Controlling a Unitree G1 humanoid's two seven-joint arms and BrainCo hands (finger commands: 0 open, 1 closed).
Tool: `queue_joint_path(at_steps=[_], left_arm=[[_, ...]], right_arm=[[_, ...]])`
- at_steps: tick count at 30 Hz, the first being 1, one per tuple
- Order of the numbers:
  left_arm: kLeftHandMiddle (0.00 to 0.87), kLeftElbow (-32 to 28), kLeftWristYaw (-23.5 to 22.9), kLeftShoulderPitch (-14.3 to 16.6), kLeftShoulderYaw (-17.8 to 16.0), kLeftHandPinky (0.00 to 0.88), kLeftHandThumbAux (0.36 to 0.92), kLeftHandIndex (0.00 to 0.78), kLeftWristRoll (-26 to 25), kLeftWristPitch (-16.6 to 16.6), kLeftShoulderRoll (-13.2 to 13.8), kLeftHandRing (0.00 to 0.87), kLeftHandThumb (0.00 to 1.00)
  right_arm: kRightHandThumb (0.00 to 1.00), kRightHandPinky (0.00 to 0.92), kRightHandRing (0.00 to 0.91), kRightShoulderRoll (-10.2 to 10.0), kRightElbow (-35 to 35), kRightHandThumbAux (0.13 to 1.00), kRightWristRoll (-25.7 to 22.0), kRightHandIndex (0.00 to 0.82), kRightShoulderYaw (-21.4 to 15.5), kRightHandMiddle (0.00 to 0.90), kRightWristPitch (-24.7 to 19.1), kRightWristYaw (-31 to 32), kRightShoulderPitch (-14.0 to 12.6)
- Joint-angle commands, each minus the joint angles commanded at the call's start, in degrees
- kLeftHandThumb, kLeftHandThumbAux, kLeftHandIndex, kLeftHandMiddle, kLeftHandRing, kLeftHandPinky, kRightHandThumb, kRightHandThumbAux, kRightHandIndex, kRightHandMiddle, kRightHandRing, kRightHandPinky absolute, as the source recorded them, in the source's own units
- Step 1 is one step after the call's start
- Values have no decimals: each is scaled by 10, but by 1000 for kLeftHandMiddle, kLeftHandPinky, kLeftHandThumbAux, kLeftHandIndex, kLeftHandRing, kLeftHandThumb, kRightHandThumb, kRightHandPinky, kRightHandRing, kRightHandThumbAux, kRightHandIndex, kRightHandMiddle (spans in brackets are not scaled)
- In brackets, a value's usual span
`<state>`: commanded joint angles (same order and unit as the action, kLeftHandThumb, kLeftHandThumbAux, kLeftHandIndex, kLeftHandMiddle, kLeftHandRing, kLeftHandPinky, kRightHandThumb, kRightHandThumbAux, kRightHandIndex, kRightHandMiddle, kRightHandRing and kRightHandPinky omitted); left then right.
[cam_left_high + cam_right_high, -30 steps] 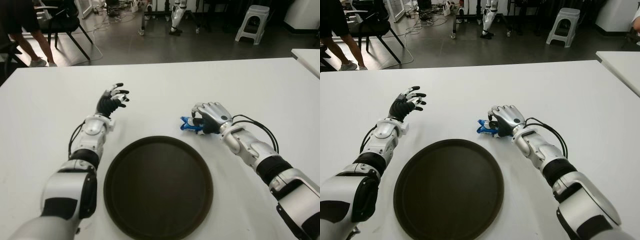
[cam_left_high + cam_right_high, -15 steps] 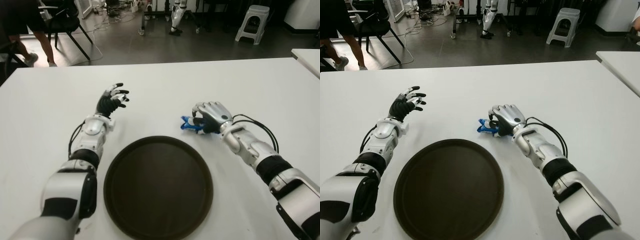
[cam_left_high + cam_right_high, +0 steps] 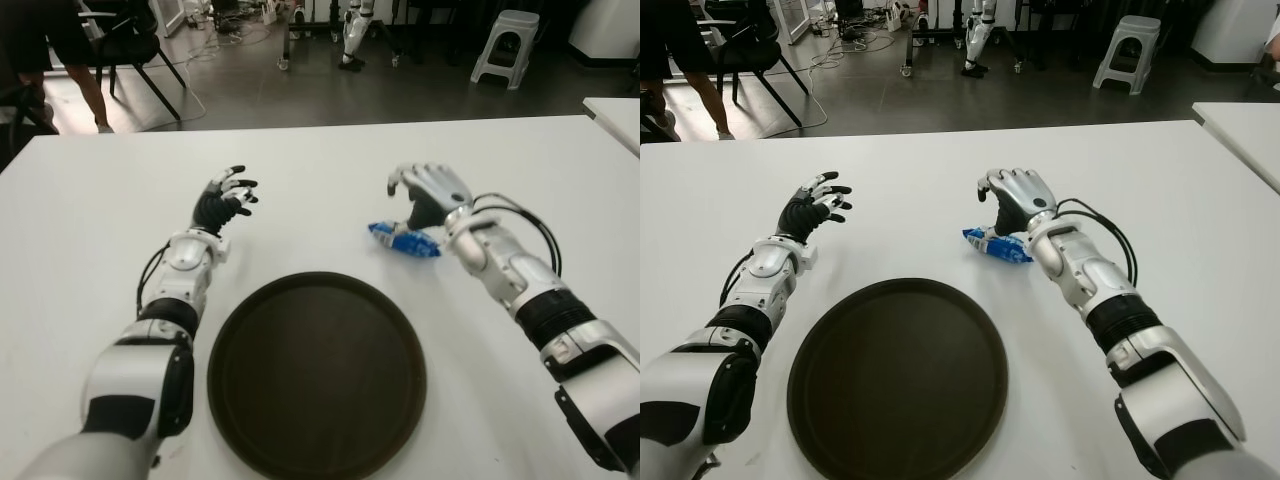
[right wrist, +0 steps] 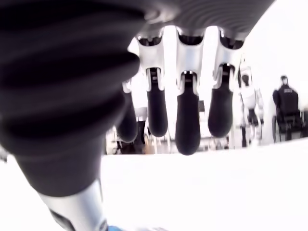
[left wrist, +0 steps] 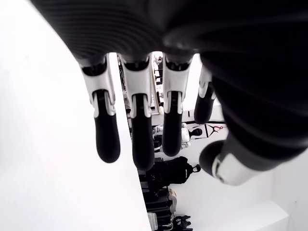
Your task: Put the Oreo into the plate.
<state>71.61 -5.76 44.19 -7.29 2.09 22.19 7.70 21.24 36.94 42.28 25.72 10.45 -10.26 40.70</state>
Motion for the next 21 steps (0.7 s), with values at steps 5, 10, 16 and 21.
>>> queue_joint_path(at_steps=[5,10,16,21], left_arm=[[305,1,-3,0,-2,429,657,171,-2,0,0,365,217],[308,2,-4,1,-3,437,661,171,-4,0,0,371,216],[316,2,-2,1,-4,423,664,181,-4,2,-1,373,216],[318,3,-2,2,-6,433,676,184,-5,-1,-1,377,230]], right_arm=[[0,782,797,-1,-36,894,-6,604,-19,778,-10,6,-4],[0,778,796,-4,-59,891,-13,604,-36,778,-15,-2,-8],[0,751,770,-5,-75,905,-22,586,-53,756,-15,-2,-13],[0,747,768,-7,-96,917,-28,610,-62,757,-20,9,-19]])
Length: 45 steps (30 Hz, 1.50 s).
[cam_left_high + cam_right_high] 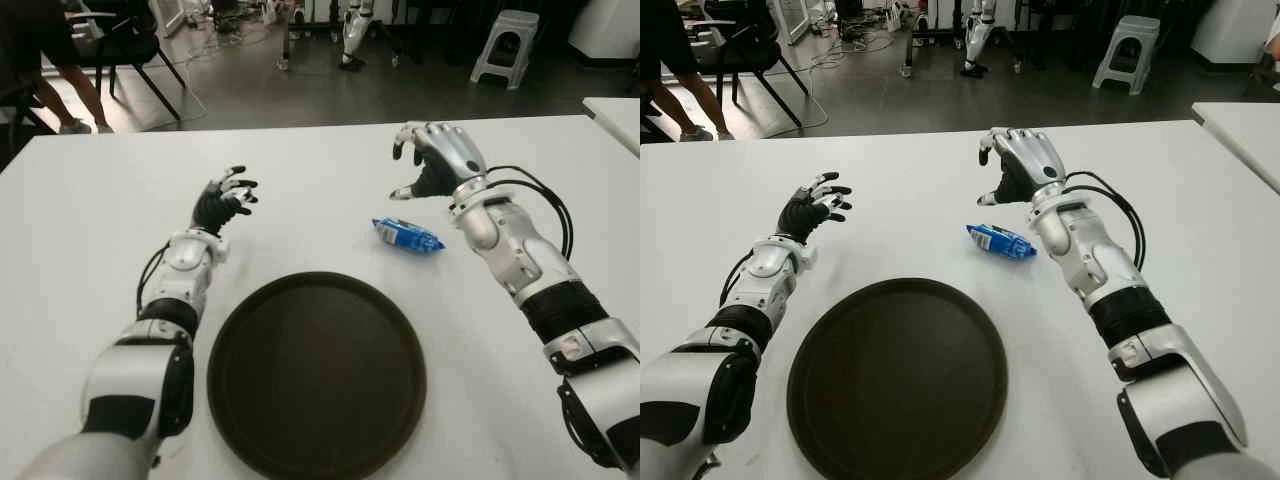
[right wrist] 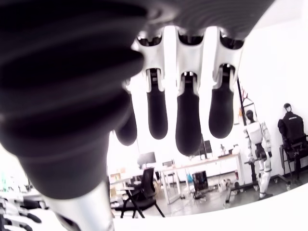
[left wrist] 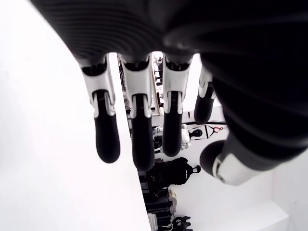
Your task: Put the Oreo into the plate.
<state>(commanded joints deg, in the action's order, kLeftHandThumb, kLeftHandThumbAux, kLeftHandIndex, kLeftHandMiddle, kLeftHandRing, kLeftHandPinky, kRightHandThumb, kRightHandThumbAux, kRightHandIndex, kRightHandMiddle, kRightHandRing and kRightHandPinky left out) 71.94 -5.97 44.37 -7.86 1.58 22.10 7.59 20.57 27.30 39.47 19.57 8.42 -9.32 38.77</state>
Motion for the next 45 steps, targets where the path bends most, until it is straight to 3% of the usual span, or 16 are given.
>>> queue_joint_path(at_steps=[14,27,28,29,30,33,37,45], left_arm=[[309,1,-1,-1,0,427,678,175,-4,1,0,367,240],[311,2,-1,-1,4,407,671,184,-1,3,1,360,218],[309,2,-2,-1,4,407,672,183,-1,3,1,359,219],[305,2,-3,-1,4,406,669,178,-1,2,1,357,219],[303,2,-3,-1,4,406,668,175,-1,2,1,355,218],[302,2,-2,-1,5,407,665,171,0,1,1,356,214],[314,2,-2,-1,6,415,663,179,1,2,2,366,209],[314,2,2,0,9,422,655,182,4,3,3,367,196]], right_arm=[[0,736,766,-7,-18,923,-16,644,-12,763,6,2,-9],[0,725,743,-4,13,922,-28,613,-8,736,49,-6,-4],[0,707,725,-2,28,921,-35,591,-4,713,68,6,1],[0,484,554,-1,40,883,-41,457,-1,551,82,14,4],[0,340,443,3,47,858,-43,371,4,447,91,30,8],[0,111,159,15,54,755,-42,148,16,167,97,78,16],[0,23,33,28,59,652,-39,31,29,35,101,135,25],[0,1,1,34,65,582,-40,1,31,1,108,172,29]])
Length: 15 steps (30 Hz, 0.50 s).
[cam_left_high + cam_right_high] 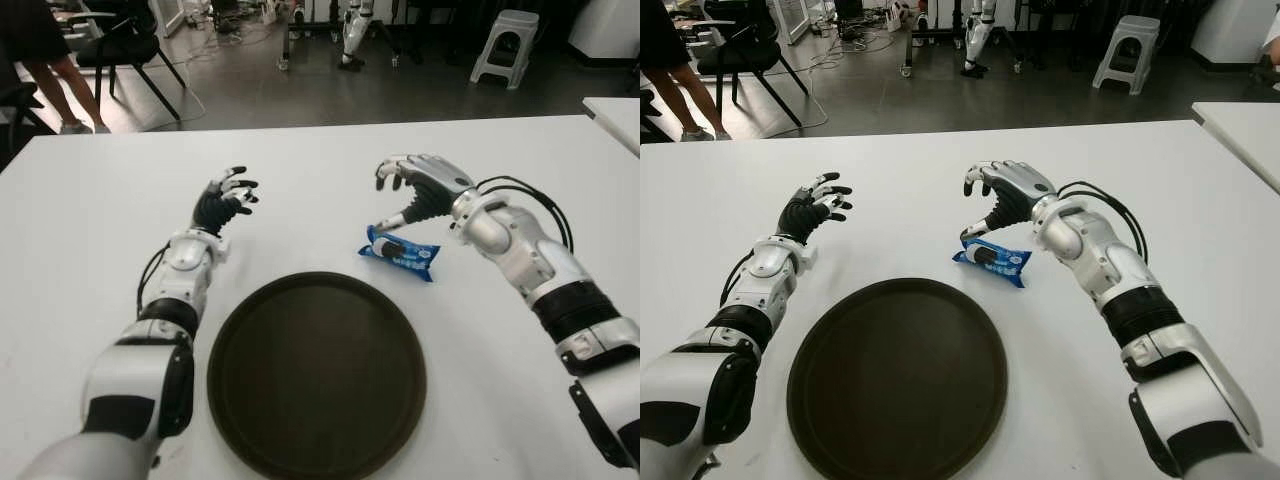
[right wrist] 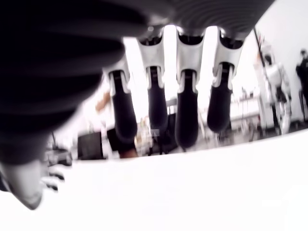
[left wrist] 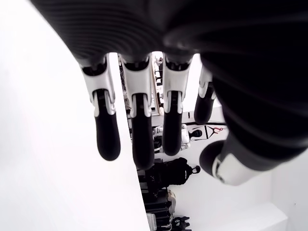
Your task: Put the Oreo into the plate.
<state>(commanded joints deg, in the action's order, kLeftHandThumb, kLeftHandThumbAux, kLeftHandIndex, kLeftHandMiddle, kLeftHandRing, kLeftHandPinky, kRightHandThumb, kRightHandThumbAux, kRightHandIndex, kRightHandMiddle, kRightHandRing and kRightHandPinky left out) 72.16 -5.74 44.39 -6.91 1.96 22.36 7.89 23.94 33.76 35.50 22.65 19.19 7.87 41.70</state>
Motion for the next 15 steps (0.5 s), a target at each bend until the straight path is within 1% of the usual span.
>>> queue_joint_path(at_steps=[6,9,13,15], left_arm=[[312,0,6,-1,4,423,673,186,4,1,1,366,196],[311,0,8,-1,6,420,672,186,5,2,1,364,187],[312,0,9,0,5,417,668,184,6,1,1,366,184],[313,0,9,0,4,410,669,184,5,0,0,365,188]], right_arm=[[0,0,0,-3,0,587,-3,0,-7,0,-6,-3,-2],[0,0,0,-11,-3,592,-5,0,-18,0,-17,-24,-7],[0,56,6,-21,2,619,-5,0,-27,0,-17,-63,-10],[0,107,36,-25,9,637,-5,4,-30,12,-13,-82,-11]])
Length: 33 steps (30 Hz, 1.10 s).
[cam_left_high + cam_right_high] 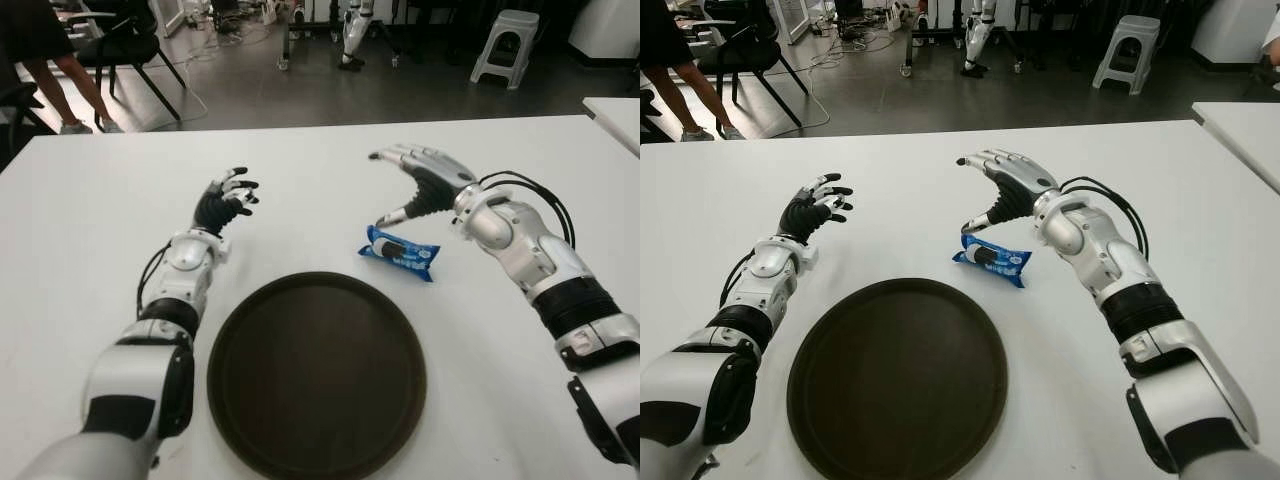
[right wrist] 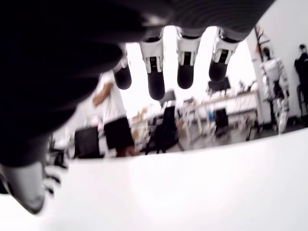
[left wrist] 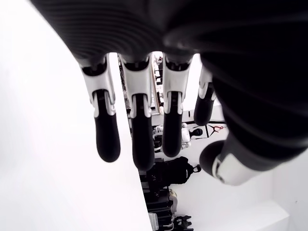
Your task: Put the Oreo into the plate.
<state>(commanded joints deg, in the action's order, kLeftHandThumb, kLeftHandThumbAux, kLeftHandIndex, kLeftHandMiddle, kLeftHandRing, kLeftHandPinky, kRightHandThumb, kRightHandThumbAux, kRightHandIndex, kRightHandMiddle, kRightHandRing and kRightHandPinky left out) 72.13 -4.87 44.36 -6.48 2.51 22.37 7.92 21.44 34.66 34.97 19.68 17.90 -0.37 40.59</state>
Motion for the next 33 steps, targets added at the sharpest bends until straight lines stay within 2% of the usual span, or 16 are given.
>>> queue_joint_path(at_steps=[2,9,19,27,31,33], left_arm=[[313,0,-2,0,-1,408,668,184,-2,0,-1,364,194],[313,-1,-9,0,-8,421,673,175,-8,0,-3,367,228],[316,-2,-4,0,-9,410,661,182,-10,-1,-6,363,225],[317,-3,-1,1,-7,418,660,180,-7,-1,-6,369,222],[317,-3,-3,1,-6,423,669,182,-8,-2,-7,371,223],[316,-3,-4,1,-6,427,676,181,-8,-2,-7,372,227]], right_arm=[[0,127,56,-3,4,650,0,14,-2,26,0,-12,-1],[0,93,53,-7,10,694,2,22,2,30,-14,-8,0],[0,15,2,-1,-3,727,17,0,21,1,-48,43,1],[0,2,0,-4,16,732,31,0,46,0,-52,63,-3],[0,3,0,-22,53,733,46,0,74,0,-52,61,-4],[0,2,0,-21,56,742,49,0,80,0,-48,62,-8]])
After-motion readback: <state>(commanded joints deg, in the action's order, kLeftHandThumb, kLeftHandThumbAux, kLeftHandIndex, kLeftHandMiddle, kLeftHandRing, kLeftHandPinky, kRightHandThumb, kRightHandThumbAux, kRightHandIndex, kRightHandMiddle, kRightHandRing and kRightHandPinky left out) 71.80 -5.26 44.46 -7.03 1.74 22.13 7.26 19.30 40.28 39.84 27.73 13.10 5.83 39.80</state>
